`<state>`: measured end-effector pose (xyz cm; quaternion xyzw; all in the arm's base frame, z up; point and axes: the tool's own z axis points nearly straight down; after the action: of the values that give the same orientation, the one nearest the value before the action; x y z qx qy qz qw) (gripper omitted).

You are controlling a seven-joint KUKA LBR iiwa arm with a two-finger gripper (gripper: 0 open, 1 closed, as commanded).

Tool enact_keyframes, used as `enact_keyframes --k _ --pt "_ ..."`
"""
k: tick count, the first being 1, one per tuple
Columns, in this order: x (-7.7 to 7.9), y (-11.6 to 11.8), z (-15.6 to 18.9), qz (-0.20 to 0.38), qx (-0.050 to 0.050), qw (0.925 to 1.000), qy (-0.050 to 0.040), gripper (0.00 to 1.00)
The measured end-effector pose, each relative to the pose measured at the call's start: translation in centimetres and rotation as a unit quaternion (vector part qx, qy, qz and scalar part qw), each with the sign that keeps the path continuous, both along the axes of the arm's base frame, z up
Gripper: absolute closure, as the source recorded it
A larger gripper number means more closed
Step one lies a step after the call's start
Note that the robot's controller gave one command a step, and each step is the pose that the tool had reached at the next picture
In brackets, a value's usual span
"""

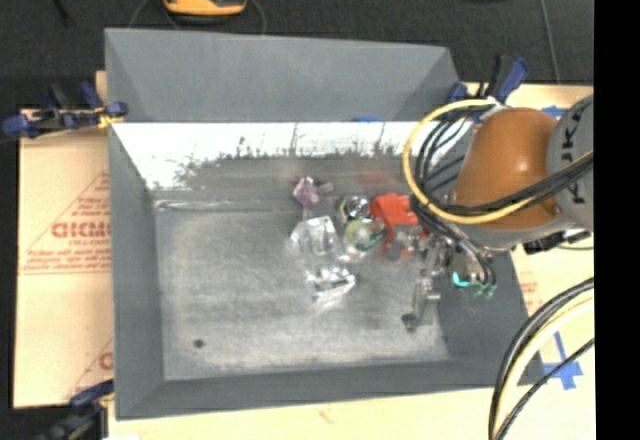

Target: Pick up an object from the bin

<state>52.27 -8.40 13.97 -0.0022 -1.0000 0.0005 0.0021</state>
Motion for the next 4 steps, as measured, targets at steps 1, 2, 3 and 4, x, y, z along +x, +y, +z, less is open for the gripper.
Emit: enact_keyframes --k 1,2,3,4 --pt "7.2 0.1 -6.0 0.166 0.000 0.9860 -0.0056 0.00" --pt "9.9 -4.6 -6.6 0.291 -0.002 0.9566 -0.0070 0.00" --pt "10.3 -4.1 -6.2 0.291 0.001 0.9566 -0.0120 1.00" --pt "13.7 -5.5 -6.5 0.275 0.010 0.9613 -0.0101 1.00"
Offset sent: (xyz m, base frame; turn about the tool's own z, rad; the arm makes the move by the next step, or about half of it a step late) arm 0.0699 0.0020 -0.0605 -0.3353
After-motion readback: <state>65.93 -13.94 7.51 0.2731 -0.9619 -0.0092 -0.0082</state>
